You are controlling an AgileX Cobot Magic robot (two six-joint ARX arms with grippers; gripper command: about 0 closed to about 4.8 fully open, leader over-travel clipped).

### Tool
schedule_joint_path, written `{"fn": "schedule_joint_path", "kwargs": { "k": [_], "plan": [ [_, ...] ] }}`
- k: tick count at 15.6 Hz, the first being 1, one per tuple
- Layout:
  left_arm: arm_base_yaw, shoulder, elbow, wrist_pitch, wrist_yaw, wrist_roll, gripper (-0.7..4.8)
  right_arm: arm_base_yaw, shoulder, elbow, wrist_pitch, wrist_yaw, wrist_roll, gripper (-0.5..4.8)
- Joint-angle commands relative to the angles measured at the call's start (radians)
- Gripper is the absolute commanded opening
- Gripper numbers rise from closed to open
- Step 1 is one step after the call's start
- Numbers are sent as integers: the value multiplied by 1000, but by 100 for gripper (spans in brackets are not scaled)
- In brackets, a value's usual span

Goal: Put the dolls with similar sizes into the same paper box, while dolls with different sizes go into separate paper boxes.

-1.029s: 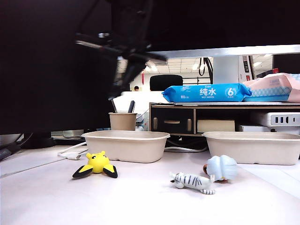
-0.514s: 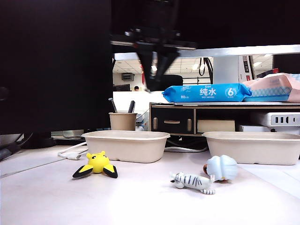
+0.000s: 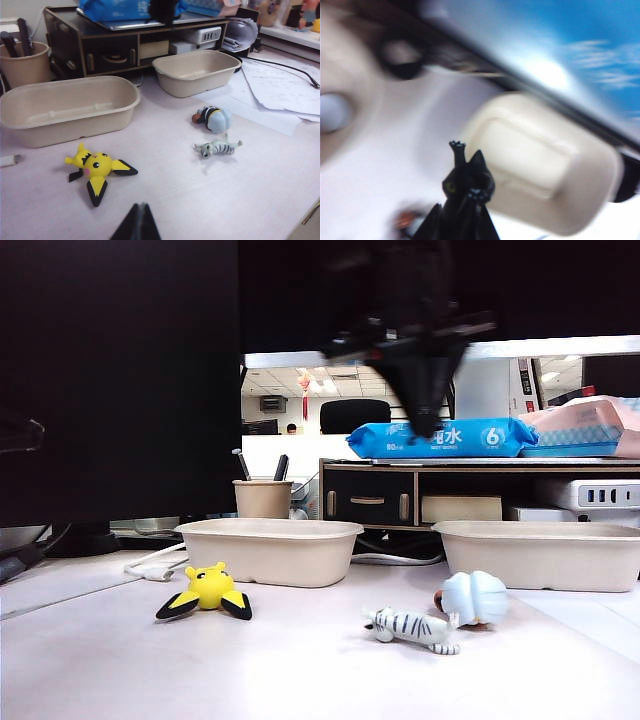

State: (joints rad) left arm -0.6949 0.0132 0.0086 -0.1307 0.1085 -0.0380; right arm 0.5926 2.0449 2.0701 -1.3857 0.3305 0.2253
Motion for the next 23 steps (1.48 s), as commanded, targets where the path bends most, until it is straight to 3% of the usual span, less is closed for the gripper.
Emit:
{"fn": "schedule_joint_path", "kwargs": {
  "k": [1, 9, 11, 16, 18, 20, 23],
  "plan": [
    [-1, 1, 1, 12, 1, 3, -5, -57, -12, 1, 1, 8, -27, -1],
    [-1, 1, 1, 12, 1, 3, -5, -126, -12, -144, 0, -11, -95, 5],
    [-1, 1, 1, 12, 1, 3, -5, -135, -12, -184, 2, -8, -95, 113],
    [-1, 1, 1, 12, 1, 3, -5, -141, -12, -188, 7, 6, -95, 128],
    [-1, 1, 1, 12, 1, 3, -5, -137, -18, -188, 0, -107, -94, 22],
    [-1, 1, 1, 12, 1, 3, -5, -93, -33, -188, 26, -293, -80, 17],
    [24, 1, 1, 12, 5, 3, -5, 11, -29, -188, 59, -406, -109, 21]
  ]
}}
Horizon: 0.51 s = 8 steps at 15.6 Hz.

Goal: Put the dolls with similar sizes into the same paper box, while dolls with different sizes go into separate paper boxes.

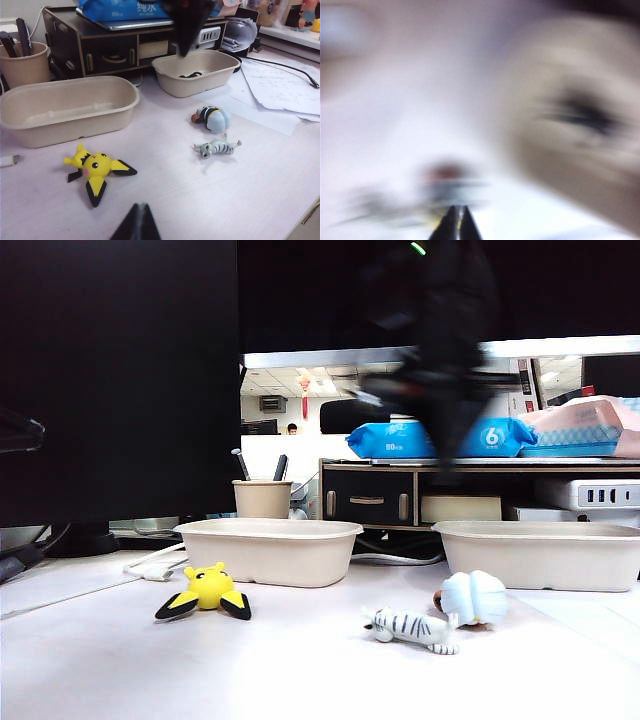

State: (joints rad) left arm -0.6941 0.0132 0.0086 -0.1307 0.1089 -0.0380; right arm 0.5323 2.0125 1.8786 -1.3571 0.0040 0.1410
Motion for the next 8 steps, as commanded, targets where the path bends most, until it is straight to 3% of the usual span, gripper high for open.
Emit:
{"fn": "schedule_joint_path", "kwargs": {
  "k": [1, 3, 8],
  "plan": [
    [46, 1, 1, 12, 4, 3, -5, 116, 8, 3, 51, -98, -31, 44],
    [118, 1, 1, 12, 4, 3, -5, 208, 15, 3, 109, -115, -30, 144],
    [270, 1, 1, 12, 4, 3, -5, 312, 92, 3, 291, -114, -1, 263]
  ]
}}
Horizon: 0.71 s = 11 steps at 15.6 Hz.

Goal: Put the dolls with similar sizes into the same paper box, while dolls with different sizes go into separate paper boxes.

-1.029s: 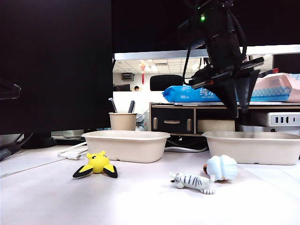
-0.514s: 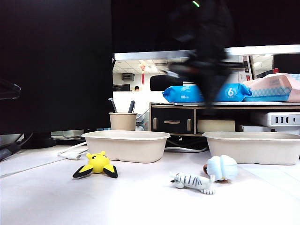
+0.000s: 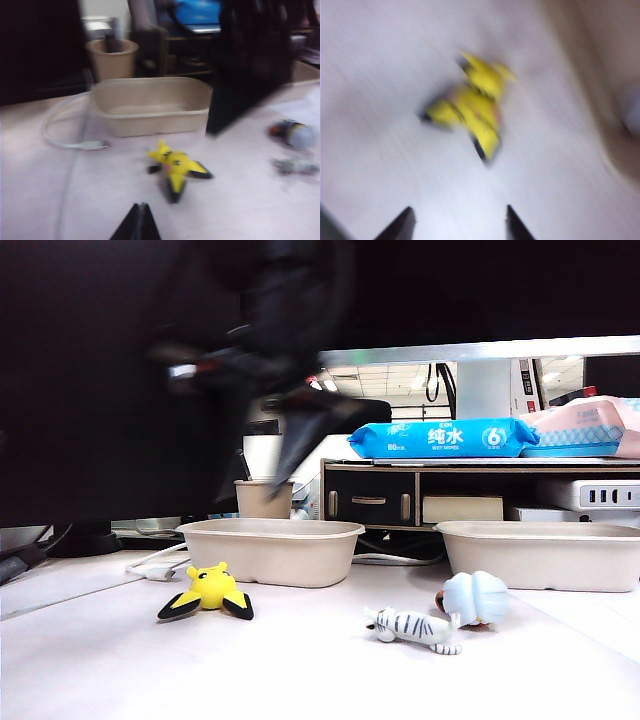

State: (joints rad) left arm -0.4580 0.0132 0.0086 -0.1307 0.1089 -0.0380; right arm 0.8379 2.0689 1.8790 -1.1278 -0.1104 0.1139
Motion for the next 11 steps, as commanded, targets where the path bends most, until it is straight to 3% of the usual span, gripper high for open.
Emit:
{"fn": "schedule_joint_path", "kwargs": {
  "k": [1, 5, 11],
  "plan": [
    [48, 1, 1, 12, 4, 3, -5, 6, 58, 3, 75, 3, 50, 280],
    [61, 1, 1, 12, 4, 3, -5, 1, 116, 3, 118, -1, 74, 317],
    [60, 57, 1, 13, 4, 3, -5, 8, 151, 3, 236, 7, 131, 315]
  ]
}}
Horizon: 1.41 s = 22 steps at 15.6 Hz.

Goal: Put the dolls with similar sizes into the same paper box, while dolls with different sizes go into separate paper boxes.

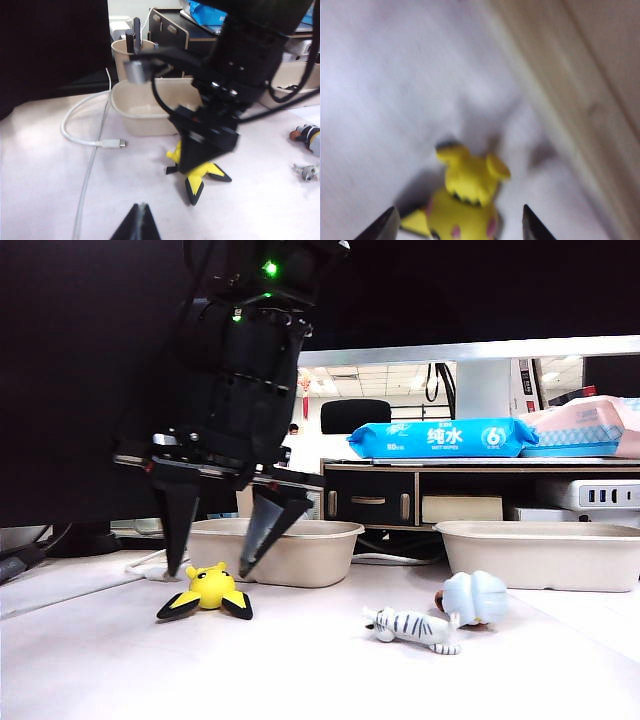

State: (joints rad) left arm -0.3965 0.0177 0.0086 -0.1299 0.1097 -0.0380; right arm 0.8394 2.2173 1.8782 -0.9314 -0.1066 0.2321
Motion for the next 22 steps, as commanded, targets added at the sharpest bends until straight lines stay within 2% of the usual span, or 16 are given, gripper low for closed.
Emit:
{"fn": "schedule_joint_path", "kwargs": {
  "k": [1, 6, 7, 8, 11, 14, 15, 17, 22],
  "plan": [
    [-1, 93, 1, 11, 3, 3, -5, 7, 6, 4, 42, 3, 31, 315],
    [-2, 163, 1, 12, 3, 3, -5, 17, 16, 4, 17, 62, 33, 301],
    [-3, 182, 1, 11, 3, 3, -5, 17, 16, 4, 26, 62, 34, 282],
    [-26, 194, 1, 11, 0, 3, -5, 17, 16, 4, 33, 63, 34, 235],
    [-54, 196, 1, 11, 4, 3, -5, 17, 23, 4, 35, 63, 35, 219],
    [-54, 197, 1, 11, 3, 3, -5, 17, 31, 4, 34, 63, 39, 76],
    [-54, 197, 1, 11, 3, 3, -5, 17, 30, 5, 40, 58, 51, 57],
    [-54, 196, 1, 12, 3, 3, -5, 16, 27, 39, 33, 51, 63, 53],
    [-52, 164, 1, 11, 3, 3, -5, 11, 27, 277, 9, 66, 52, 53]
  ]
}}
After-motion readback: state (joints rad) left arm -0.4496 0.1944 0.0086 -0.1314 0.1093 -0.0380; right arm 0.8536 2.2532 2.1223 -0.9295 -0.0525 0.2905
